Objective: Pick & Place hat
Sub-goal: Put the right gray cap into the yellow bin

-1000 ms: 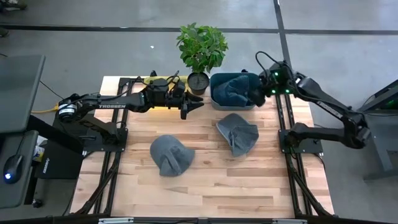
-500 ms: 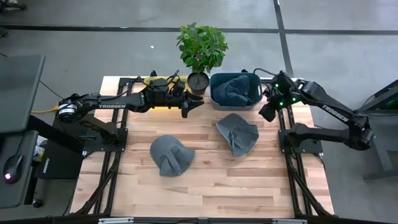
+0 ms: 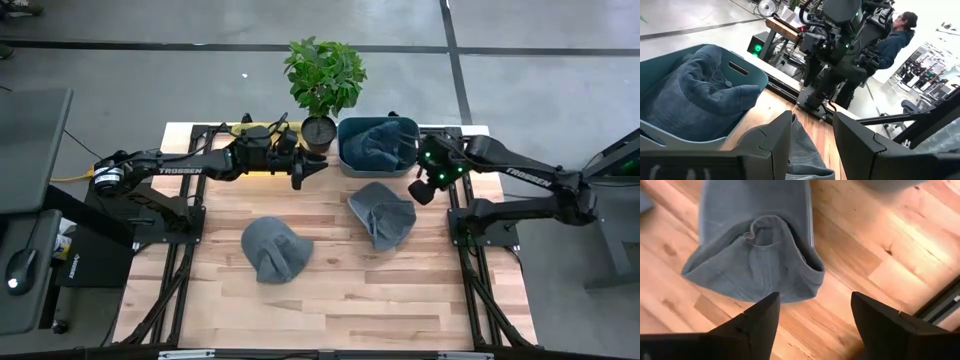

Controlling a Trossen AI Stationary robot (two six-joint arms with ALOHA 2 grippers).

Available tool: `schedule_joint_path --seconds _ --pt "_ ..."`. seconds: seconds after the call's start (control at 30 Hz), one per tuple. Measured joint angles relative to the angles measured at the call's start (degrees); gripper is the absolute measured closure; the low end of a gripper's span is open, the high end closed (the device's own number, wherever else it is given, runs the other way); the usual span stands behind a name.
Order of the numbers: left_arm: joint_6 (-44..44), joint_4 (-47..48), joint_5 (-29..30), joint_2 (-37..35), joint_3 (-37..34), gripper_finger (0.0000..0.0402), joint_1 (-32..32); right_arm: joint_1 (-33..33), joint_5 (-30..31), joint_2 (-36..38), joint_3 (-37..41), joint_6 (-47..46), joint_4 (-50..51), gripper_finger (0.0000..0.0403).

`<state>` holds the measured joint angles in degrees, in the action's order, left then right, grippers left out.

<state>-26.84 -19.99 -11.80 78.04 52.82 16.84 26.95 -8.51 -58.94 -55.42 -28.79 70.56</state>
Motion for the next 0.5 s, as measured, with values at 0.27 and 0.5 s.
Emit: schedule_joint_path --seconds 0.27,0.5 --pt "2.64 -0.02 -2.41 0.0 0.0 0.0259 0.0 -5.59 3.51 -5.37 0.0 -5.09 0.16 0.0124" --pt "4.43 0.45 -5.68 0.0 0.0 0.0259 0.0 -9.32 5.18 -11.11 0.0 -9.73 -0.22 0.0114"
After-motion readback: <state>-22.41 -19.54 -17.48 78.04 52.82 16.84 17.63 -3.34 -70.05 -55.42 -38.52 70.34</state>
